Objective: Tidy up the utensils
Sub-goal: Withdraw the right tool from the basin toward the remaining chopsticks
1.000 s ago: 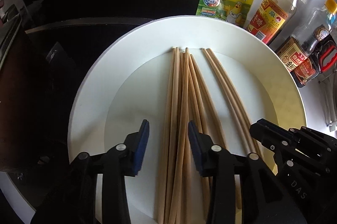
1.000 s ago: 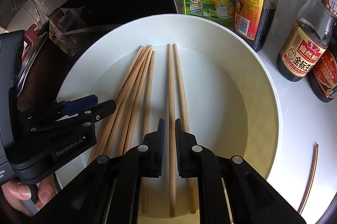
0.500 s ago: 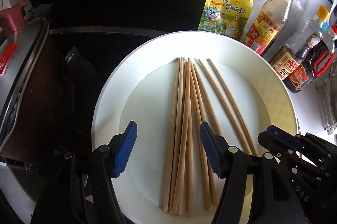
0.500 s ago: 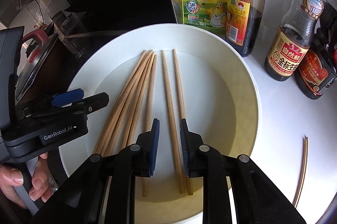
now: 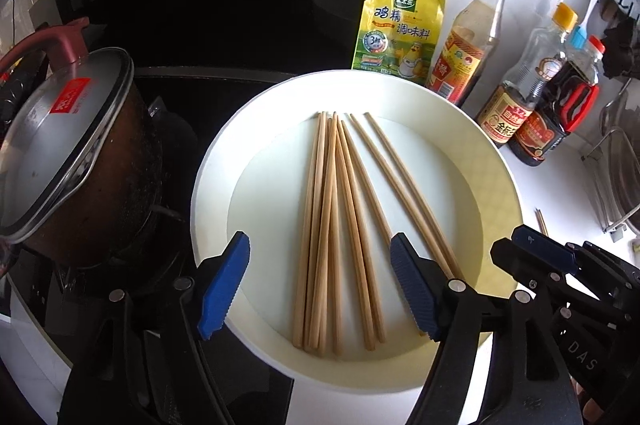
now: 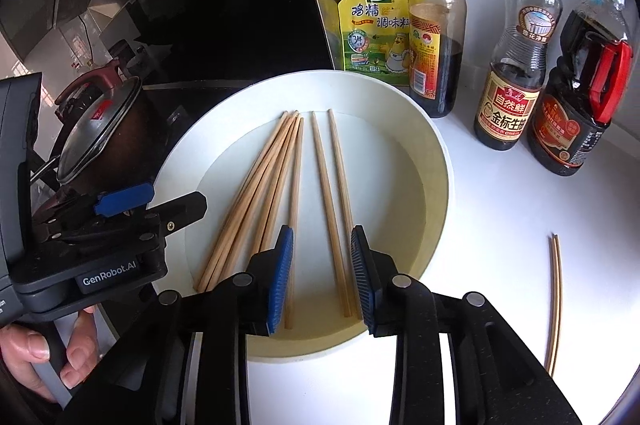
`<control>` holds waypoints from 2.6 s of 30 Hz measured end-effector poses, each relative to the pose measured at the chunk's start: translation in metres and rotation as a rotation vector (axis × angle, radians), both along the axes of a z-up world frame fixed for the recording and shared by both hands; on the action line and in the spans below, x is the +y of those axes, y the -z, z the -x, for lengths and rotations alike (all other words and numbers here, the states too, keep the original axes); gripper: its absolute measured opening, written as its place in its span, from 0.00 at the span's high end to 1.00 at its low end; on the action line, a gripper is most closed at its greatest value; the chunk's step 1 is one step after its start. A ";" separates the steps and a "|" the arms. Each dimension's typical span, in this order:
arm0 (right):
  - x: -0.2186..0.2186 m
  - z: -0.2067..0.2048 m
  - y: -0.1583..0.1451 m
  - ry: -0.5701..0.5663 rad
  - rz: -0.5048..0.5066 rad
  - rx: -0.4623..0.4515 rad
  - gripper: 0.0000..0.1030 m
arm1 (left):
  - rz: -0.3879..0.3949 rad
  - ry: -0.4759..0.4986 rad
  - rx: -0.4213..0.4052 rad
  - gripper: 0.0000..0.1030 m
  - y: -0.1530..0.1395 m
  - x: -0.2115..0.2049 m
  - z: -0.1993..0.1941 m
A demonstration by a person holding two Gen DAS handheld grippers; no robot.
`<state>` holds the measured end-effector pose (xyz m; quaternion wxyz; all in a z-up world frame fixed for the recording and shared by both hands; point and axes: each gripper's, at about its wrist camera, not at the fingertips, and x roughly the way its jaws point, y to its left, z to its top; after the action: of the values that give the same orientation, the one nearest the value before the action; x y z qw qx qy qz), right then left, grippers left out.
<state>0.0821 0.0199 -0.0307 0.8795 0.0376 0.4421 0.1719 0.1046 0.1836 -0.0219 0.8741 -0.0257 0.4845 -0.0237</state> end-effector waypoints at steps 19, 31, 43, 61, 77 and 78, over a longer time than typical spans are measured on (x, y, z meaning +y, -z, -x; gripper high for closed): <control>-0.057 0.059 -0.007 0.057 -0.045 -0.015 0.65 | -0.030 0.055 0.000 0.27 -0.013 -0.051 0.056; -0.132 0.097 0.012 0.164 0.000 0.011 0.63 | 0.002 0.147 0.050 0.26 0.004 -0.120 0.078; -0.216 0.122 0.043 0.281 0.064 0.056 0.61 | 0.021 0.261 0.075 0.26 0.024 -0.197 0.091; -0.246 0.093 0.102 0.241 0.082 0.107 0.57 | 0.004 0.238 0.146 0.23 0.057 -0.234 0.075; -0.236 0.088 0.115 0.195 0.167 0.074 0.57 | -0.012 0.247 0.144 0.22 0.061 -0.243 0.070; -0.234 0.089 0.116 0.187 0.175 0.074 0.57 | -0.012 0.247 0.144 0.22 0.061 -0.243 0.070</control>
<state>-0.0066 -0.2145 -0.1465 0.8747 0.0082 0.4821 0.0486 0.0341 -0.0591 -0.0827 0.8278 0.0377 0.5454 -0.1263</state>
